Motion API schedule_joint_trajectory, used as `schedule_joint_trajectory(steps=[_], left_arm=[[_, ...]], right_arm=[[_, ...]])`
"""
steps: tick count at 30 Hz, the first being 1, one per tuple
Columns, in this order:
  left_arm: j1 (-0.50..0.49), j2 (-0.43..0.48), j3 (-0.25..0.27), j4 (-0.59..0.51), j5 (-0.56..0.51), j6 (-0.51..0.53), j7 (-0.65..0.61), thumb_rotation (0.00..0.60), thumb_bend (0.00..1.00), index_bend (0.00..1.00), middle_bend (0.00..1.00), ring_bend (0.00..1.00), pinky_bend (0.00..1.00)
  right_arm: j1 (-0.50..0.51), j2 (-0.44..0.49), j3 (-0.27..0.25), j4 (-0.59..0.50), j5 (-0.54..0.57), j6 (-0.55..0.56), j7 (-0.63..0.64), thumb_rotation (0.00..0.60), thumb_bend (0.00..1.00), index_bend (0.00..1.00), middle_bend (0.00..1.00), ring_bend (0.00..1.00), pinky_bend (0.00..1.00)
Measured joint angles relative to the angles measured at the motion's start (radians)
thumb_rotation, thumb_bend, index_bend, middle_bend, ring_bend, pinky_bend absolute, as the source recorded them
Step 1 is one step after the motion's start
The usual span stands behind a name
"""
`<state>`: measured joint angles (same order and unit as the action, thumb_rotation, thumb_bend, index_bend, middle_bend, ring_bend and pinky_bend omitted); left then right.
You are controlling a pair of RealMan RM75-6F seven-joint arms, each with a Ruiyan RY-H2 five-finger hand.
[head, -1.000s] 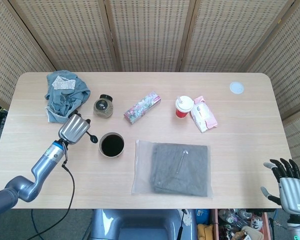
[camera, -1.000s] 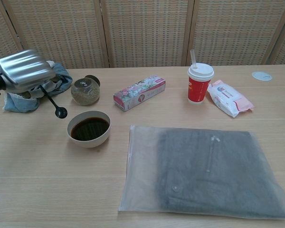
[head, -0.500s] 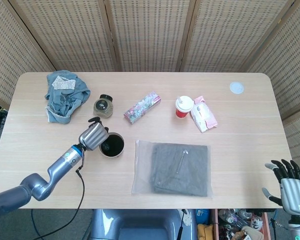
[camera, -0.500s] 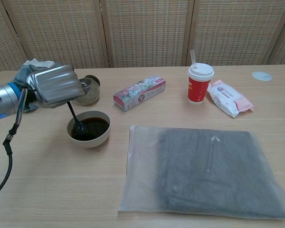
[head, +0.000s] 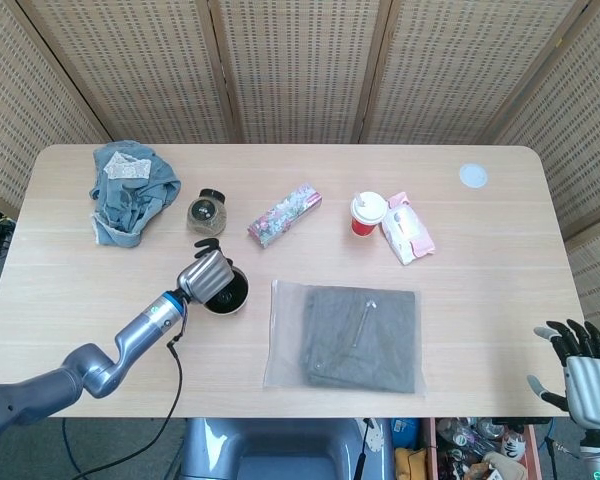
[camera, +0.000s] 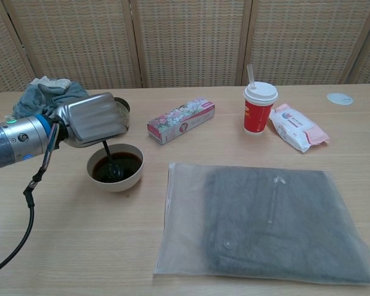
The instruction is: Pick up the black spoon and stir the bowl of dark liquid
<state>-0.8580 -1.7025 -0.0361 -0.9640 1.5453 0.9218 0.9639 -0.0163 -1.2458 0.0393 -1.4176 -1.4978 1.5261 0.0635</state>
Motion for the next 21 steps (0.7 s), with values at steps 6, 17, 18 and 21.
schedule_joint_trajectory(steps=[6, 17, 18, 21], left_arm=[[-0.026, -0.036, -0.028, 0.029, -0.025, -0.019, 0.032, 0.600, 0.41, 0.66, 0.82, 0.65, 0.54], [-0.032, -0.027, -0.020, 0.038, -0.036, -0.022, 0.038, 0.600, 0.41, 0.66, 0.82, 0.65, 0.54], [-0.029, -0.022, -0.016, 0.034, -0.035, -0.021, 0.037, 0.600, 0.41, 0.66, 0.82, 0.65, 0.54], [-0.020, -0.003, 0.002, 0.013, -0.024, -0.013, 0.036, 0.600, 0.41, 0.66, 0.82, 0.65, 0.54]], right_arm=[[-0.004, -0.001, 0.002, 0.017, 0.010, -0.003, 0.018, 0.600, 0.34, 0.29, 0.30, 0.15, 0.12], [-0.007, 0.000, 0.005, 0.024, 0.013, -0.001, 0.026, 0.600, 0.34, 0.29, 0.30, 0.15, 0.12], [-0.007, 0.000, 0.005, 0.024, 0.012, -0.001, 0.027, 0.600, 0.34, 0.29, 0.30, 0.15, 0.12], [-0.005, -0.003, 0.005, 0.026, 0.007, 0.000, 0.028, 0.600, 0.34, 0.29, 0.30, 0.15, 0.12]])
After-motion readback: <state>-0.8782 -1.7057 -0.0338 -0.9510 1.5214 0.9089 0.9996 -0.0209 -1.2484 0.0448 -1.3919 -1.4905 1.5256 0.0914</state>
